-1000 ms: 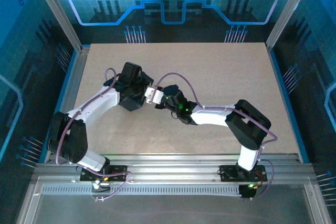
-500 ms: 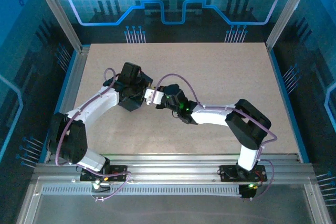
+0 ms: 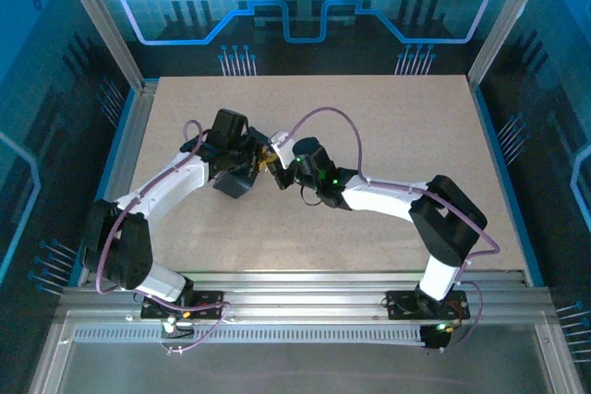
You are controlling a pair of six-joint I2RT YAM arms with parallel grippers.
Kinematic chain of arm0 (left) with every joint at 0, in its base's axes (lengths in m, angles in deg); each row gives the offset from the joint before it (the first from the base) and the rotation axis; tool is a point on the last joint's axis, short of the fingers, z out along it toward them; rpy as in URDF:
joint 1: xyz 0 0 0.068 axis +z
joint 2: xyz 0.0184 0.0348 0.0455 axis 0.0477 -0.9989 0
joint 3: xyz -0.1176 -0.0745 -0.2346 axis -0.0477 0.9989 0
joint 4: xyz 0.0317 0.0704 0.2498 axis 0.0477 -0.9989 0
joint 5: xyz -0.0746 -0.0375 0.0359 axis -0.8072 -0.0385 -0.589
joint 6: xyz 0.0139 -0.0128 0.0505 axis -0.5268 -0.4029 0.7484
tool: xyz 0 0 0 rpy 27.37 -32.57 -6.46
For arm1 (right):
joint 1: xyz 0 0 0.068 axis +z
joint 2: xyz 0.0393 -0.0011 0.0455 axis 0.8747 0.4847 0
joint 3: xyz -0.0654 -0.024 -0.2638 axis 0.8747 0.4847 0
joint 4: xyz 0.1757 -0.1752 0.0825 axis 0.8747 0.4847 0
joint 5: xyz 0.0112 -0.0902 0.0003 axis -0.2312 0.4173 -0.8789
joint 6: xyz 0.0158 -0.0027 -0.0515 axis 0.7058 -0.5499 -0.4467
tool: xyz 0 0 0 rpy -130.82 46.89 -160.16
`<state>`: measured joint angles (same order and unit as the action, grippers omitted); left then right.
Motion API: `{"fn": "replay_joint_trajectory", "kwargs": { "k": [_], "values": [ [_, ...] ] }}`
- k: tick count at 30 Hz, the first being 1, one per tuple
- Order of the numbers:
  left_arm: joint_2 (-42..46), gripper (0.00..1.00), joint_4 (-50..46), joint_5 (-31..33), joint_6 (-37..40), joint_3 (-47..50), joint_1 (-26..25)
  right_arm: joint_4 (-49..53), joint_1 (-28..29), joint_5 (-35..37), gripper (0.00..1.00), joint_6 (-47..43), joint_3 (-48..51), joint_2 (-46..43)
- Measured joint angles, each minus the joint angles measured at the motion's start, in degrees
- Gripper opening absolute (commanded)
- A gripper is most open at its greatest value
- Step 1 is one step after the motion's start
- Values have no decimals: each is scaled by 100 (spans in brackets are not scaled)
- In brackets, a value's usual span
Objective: Unlock the padlock with the key
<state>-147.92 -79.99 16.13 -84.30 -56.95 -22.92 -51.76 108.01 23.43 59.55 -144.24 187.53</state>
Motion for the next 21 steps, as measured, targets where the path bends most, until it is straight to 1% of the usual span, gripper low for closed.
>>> {"fn": "replay_joint_trajectory", "kwargs": {
  "k": [7,10,13,14,15,16,17,19,21],
  "values": [
    [52,0,35,-4,-2,0,0,42,-219,-592,0,1436,-33,-44],
    [57,0,52,-22,-22,2,-2,122,-291,-804,0,1617,-83,-50],
    [72,0,37,-24,-17,2,-2,321,-341,-933,0,1497,-179,-57],
    [74,6,33,-31,-15,4,-2,363,-376,-1005,0,1480,-188,-66],
    [74,15,37,-44,-9,9,-7,385,-424,-1106,0,1486,-188,-68],
    [74,22,42,-50,-2,13,-13,391,-476,-1226,0,1517,-188,-70],
    [74,26,63,-79,0,22,-20,391,-540,-1379,0,1561,-184,-70],
    [74,28,109,-105,2,31,-26,385,-619,-1574,0,1602,-181,-70],
    [74,34,111,-129,4,35,-28,389,-658,-1709,0,1609,-181,-70]
  ]
}}
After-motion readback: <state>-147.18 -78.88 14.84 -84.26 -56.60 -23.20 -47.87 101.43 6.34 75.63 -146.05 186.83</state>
